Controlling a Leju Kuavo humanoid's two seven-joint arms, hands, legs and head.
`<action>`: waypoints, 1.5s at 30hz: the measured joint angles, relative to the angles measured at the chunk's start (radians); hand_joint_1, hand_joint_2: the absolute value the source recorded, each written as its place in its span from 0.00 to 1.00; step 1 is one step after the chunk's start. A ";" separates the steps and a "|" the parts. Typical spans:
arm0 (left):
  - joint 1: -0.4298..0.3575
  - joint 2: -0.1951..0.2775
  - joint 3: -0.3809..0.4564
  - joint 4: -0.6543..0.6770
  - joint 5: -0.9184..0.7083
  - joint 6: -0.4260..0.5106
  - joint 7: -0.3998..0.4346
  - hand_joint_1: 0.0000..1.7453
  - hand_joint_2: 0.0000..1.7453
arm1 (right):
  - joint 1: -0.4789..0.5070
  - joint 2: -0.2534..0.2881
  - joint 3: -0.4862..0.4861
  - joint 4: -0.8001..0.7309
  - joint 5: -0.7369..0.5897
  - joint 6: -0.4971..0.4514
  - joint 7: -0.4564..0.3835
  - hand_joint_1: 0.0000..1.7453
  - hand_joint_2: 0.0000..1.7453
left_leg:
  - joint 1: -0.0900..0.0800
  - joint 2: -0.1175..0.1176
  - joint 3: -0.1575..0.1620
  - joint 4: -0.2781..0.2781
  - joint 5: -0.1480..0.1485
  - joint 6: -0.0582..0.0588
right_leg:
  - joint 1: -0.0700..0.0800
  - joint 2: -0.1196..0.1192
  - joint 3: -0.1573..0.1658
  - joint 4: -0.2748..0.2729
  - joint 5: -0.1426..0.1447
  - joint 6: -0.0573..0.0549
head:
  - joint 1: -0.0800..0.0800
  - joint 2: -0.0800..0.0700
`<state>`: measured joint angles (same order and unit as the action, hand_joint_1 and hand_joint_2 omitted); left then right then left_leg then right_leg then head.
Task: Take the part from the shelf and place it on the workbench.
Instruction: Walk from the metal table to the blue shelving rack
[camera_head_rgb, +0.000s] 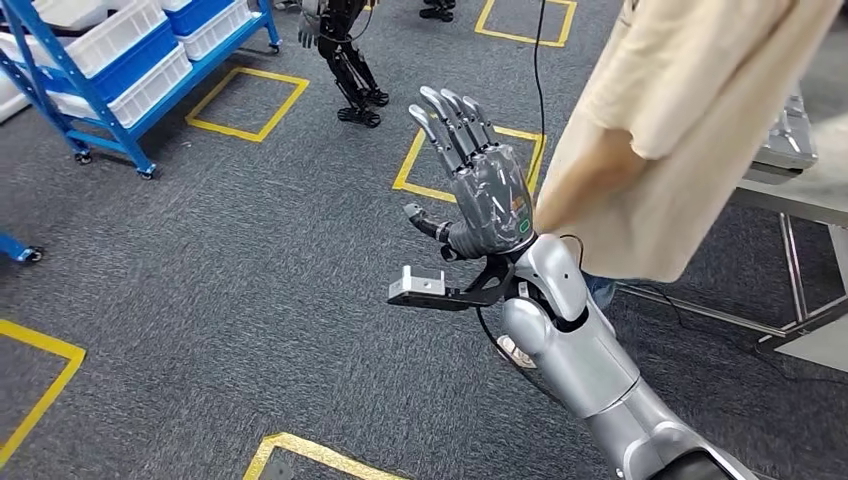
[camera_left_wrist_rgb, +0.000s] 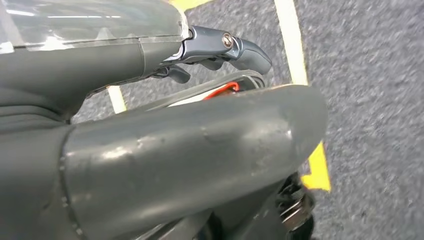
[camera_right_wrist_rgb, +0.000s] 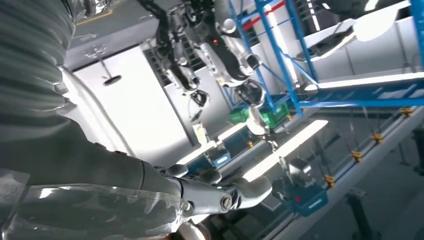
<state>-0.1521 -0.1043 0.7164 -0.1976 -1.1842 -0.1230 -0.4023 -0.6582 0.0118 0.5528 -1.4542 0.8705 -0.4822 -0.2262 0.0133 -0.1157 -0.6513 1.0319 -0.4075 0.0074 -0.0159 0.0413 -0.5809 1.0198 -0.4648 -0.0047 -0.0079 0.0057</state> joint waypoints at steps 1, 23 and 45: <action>0.001 0.000 0.000 0.000 -0.001 0.000 0.000 0.00 0.00 | 0.000 0.000 0.002 0.000 0.000 0.000 0.000 0.00 1.00 | -0.002 0.024 -0.011 0.025 -0.016 -0.004 | -0.003 -0.014 0.006 -0.007 0.003 -0.005 | -0.001 0.000; -0.003 -0.018 -0.008 0.000 -0.017 0.012 0.003 0.00 0.00 | 0.007 0.001 0.030 0.015 0.011 0.017 -0.004 0.00 1.00 | -0.005 0.045 0.024 -0.012 -0.008 0.034 | 0.003 -0.035 -0.102 0.227 -0.092 0.028 | -0.001 0.000; -0.008 -0.019 -0.008 0.000 -0.009 0.014 0.001 0.00 0.00 | -0.002 0.011 0.054 0.017 0.015 0.023 -0.013 0.00 1.00 | 0.001 0.156 0.001 0.010 -0.013 0.002 | 0.010 -0.161 0.027 0.010 -0.041 0.023 | -0.006 0.000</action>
<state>-0.1599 -0.1238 0.7081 -0.1976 -1.1934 -0.1094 -0.4013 -0.6604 0.0228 0.6071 -1.4368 0.8852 -0.4597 -0.2396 0.0139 0.0401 -0.6507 1.0420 -0.4206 0.0095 -0.0062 -0.1197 -0.5540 1.0299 -0.5060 0.0178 -0.0134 0.0057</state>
